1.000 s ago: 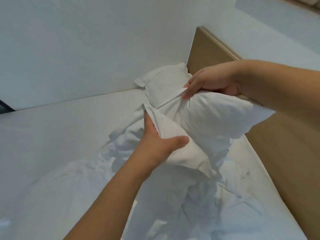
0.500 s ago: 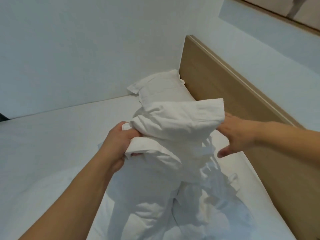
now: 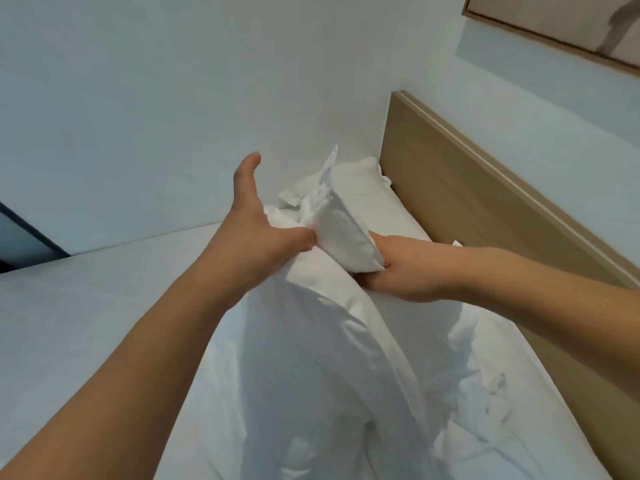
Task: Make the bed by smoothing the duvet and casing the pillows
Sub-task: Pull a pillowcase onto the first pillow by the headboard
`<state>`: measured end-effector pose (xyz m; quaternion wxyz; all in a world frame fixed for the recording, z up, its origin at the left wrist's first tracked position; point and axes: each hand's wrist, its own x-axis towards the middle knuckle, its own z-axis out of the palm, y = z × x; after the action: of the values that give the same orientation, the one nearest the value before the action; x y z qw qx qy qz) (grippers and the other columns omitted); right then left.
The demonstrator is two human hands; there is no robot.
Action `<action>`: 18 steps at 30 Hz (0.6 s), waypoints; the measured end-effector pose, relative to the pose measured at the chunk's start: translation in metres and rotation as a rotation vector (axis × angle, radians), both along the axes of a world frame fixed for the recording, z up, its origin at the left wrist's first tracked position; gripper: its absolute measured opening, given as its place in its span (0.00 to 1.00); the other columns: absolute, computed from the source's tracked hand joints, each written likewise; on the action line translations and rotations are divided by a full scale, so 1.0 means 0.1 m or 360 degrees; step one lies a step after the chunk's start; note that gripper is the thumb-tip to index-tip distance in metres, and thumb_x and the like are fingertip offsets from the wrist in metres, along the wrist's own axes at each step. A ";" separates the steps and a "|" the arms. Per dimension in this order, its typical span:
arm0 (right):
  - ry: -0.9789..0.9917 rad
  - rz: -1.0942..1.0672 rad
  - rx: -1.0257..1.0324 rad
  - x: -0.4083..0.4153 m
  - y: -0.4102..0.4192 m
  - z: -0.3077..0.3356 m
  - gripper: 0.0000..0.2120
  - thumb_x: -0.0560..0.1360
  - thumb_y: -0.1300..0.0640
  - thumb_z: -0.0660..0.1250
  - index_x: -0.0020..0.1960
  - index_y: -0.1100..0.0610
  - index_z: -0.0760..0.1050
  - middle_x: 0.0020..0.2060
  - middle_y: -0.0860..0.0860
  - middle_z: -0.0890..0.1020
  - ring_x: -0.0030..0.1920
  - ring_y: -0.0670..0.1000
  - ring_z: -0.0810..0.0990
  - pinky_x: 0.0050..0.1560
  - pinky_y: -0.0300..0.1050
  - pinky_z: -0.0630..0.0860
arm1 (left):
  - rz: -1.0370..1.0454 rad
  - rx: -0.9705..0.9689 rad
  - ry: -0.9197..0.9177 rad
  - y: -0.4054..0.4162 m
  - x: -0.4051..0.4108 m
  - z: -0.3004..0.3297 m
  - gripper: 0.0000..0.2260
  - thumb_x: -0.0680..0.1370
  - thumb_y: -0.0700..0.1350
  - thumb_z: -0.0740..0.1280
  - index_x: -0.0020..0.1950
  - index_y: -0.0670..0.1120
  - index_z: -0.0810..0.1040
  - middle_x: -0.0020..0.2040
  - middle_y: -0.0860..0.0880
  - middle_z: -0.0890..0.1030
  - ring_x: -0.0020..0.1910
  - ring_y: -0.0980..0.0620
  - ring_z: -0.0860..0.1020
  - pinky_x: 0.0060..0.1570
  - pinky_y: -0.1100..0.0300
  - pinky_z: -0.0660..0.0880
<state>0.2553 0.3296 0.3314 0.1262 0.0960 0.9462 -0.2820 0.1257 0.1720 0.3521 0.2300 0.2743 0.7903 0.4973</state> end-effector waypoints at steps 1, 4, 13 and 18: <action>-0.0049 0.0016 0.0014 0.00 -0.03 0.03 0.25 0.80 0.51 0.59 0.74 0.42 0.56 0.67 0.42 0.72 0.60 0.45 0.71 0.55 0.36 0.62 | -0.0082 0.0026 0.0116 -0.02 -0.02 0.03 0.45 0.70 0.41 0.75 0.71 0.72 0.51 0.59 0.63 0.67 0.44 0.59 0.78 0.38 0.63 0.78; -0.0126 0.0037 0.0052 0.01 -0.14 0.07 0.29 0.79 0.51 0.60 0.76 0.44 0.51 0.68 0.46 0.72 0.61 0.48 0.71 0.55 0.38 0.62 | -0.0358 0.0054 0.0106 -0.12 -0.05 0.07 0.39 0.73 0.38 0.70 0.68 0.76 0.59 0.64 0.62 0.70 0.48 0.55 0.80 0.44 0.58 0.81; -0.0065 -0.0299 -0.0343 0.07 -0.29 -0.08 0.23 0.74 0.40 0.66 0.62 0.42 0.58 0.56 0.49 0.77 0.55 0.50 0.77 0.57 0.48 0.75 | 0.0142 0.0226 -0.0207 -0.33 -0.05 -0.15 0.10 0.80 0.42 0.58 0.50 0.41 0.78 0.40 0.39 0.76 0.38 0.49 0.72 0.38 0.54 0.69; 0.0059 -0.0417 -0.0606 0.50 -0.40 -0.53 0.50 0.59 0.29 0.72 0.68 0.25 0.41 0.76 0.44 0.56 0.74 0.45 0.59 0.73 0.48 0.61 | 0.0641 0.0675 -0.0703 -0.37 0.06 -0.18 0.07 0.78 0.38 0.57 0.46 0.42 0.74 0.38 0.46 0.74 0.35 0.53 0.72 0.32 0.60 0.69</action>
<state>0.3049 0.2899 0.2786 0.0869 0.1874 0.8575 -0.4712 0.1321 0.1346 0.3336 0.2307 0.0409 0.6391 0.7326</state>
